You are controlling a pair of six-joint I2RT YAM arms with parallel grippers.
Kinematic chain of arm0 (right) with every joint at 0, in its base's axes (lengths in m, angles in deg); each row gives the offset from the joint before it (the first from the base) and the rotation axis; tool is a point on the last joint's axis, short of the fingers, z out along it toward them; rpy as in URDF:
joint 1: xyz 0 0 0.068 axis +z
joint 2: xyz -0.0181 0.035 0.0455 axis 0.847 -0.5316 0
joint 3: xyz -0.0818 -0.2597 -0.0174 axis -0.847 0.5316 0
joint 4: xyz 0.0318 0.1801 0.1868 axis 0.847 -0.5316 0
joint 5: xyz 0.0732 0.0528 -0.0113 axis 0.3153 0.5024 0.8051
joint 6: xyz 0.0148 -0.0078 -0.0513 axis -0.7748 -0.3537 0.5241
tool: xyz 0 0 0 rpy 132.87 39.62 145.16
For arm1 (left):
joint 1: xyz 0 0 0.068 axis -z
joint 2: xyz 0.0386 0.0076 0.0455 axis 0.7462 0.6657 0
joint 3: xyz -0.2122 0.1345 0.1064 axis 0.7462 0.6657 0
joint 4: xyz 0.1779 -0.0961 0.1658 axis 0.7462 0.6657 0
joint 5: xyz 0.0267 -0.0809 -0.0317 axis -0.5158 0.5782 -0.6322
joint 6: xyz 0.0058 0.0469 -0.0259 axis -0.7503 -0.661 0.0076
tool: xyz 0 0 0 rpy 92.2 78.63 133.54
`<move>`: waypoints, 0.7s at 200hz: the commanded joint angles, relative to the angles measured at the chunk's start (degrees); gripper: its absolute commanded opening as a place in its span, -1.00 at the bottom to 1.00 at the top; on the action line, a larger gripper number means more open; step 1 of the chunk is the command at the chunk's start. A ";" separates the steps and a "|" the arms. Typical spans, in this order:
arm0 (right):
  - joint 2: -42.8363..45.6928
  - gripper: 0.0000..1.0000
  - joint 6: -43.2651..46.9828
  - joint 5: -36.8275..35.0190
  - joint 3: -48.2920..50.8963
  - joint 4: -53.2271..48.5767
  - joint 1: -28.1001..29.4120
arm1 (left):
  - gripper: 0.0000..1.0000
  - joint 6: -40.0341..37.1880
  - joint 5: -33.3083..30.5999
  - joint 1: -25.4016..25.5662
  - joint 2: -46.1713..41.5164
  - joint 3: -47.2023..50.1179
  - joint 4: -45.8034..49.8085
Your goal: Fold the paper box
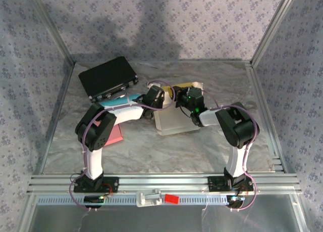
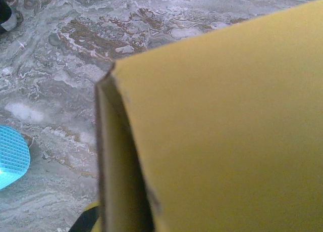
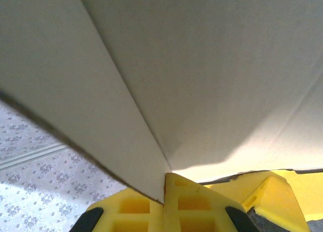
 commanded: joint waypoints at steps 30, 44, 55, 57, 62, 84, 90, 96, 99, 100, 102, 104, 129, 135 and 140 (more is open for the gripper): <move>1.26 -1.00 -1.13 3.28 -0.16 -4.15 2.19 | -1.00 12.37 -11.13 1.40 4.84 -11.86 21.57; 1.36 -1.00 -1.02 3.15 -0.38 -4.81 2.29 | -1.00 14.36 -13.10 2.06 5.40 -12.46 23.34; 1.28 -1.00 -1.03 3.14 -0.58 -4.88 2.28 | -1.00 15.55 -14.06 2.39 5.58 -12.32 23.72; 1.24 -1.00 -1.06 3.14 -0.66 -4.89 2.29 | -1.00 15.75 -14.35 2.40 5.65 -12.30 23.78; 1.20 -1.00 -1.10 3.14 -0.68 -4.99 2.36 | -1.00 15.99 -14.47 2.40 5.75 -12.32 23.82; 1.28 -1.00 -1.04 3.39 -0.87 -5.59 2.34 | -1.00 15.52 -14.87 2.45 5.93 -12.23 23.40; 1.26 -1.00 -1.04 3.43 -0.92 -5.88 2.37 | -1.00 15.17 -14.96 2.48 5.85 -12.07 23.15; 1.37 -1.00 -1.04 3.48 -0.92 -6.22 2.33 | -1.00 14.77 -15.12 2.49 5.80 -11.94 22.76; 1.45 -1.00 -0.97 3.57 -0.88 -6.44 2.34 | -1.00 14.55 -15.14 2.49 5.77 -11.86 22.63; 1.50 -1.00 -1.00 3.62 -0.87 -6.50 2.36 | -1.00 14.54 -15.19 2.49 5.72 -11.81 22.57; 1.56 -1.00 -0.94 3.63 -0.86 -6.66 2.37 | -1.00 14.47 -15.26 2.49 5.68 -11.77 22.52; 1.62 -1.00 -0.95 3.65 -0.86 -6.85 2.33 | -1.00 14.38 -15.35 2.44 5.67 -11.76 22.49; 4.11 -0.67 0.66 4.20 -0.99 -10.81 1.57 | -1.00 12.78 -15.63 2.44 4.76 -10.96 21.40; 5.07 -0.55 1.88 4.92 -1.40 -12.64 1.12 | -1.00 12.45 -15.75 2.39 4.48 -10.86 21.51; 6.02 -0.45 3.19 5.61 -1.93 -14.49 0.71 | -1.00 12.09 -15.89 2.39 4.19 -10.71 21.60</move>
